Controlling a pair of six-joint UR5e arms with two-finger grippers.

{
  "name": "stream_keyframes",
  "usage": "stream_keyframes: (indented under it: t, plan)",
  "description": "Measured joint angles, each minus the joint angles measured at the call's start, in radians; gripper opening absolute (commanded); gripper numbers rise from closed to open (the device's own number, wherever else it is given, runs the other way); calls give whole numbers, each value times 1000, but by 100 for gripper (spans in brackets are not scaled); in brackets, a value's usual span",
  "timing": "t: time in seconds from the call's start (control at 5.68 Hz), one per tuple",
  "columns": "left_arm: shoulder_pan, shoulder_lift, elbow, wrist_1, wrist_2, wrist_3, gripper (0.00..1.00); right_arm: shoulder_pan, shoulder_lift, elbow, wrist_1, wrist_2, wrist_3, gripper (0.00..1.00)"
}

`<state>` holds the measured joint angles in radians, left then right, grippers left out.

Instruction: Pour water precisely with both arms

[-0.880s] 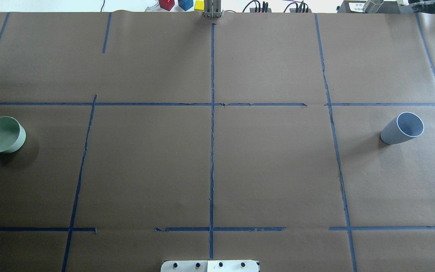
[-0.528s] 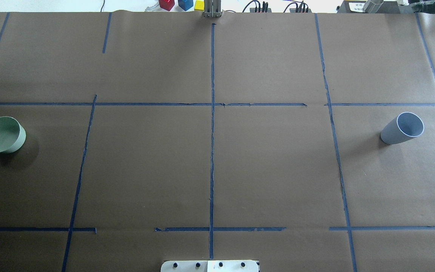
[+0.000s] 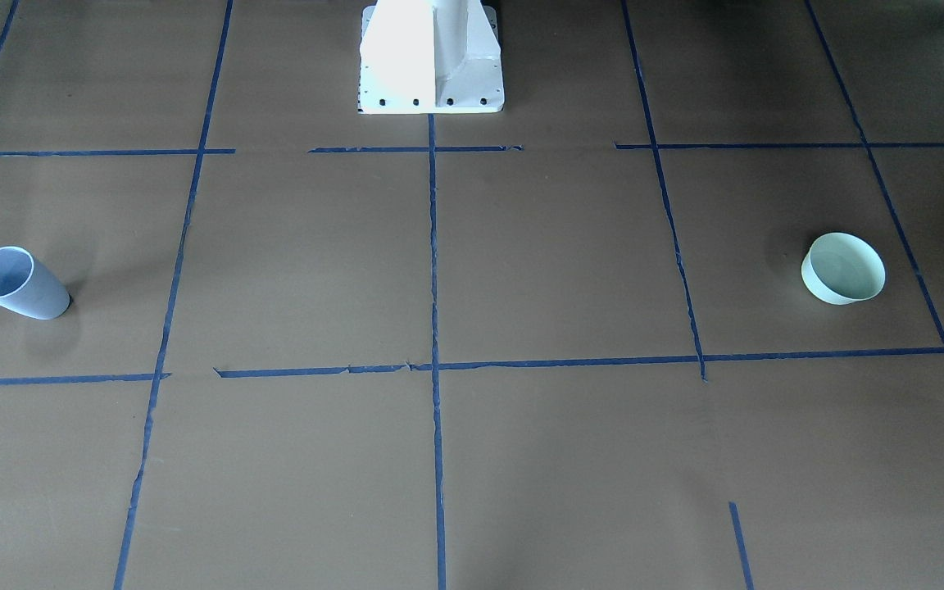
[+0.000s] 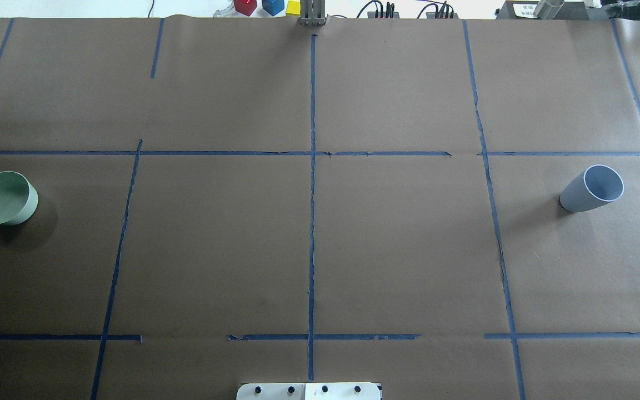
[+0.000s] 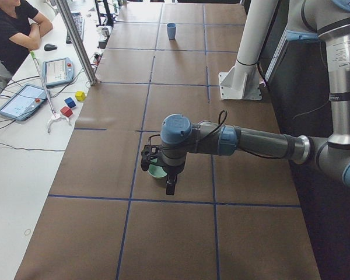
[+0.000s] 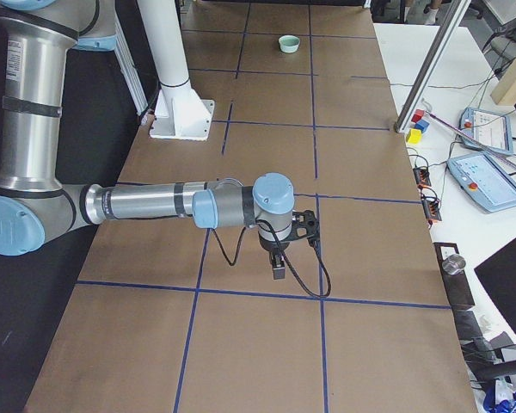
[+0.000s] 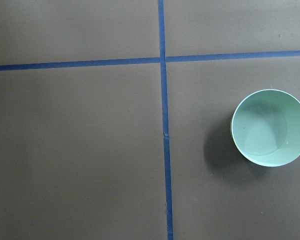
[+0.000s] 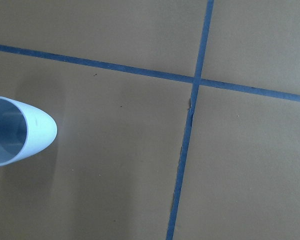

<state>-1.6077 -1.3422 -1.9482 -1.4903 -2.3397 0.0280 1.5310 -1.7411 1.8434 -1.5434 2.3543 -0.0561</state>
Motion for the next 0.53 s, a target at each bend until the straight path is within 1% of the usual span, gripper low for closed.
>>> stream_keyframes:
  t: [0.53]
  plan:
    - [3,3,-30,1,-7,-1,100,-21,-1,3,24,2,5,100]
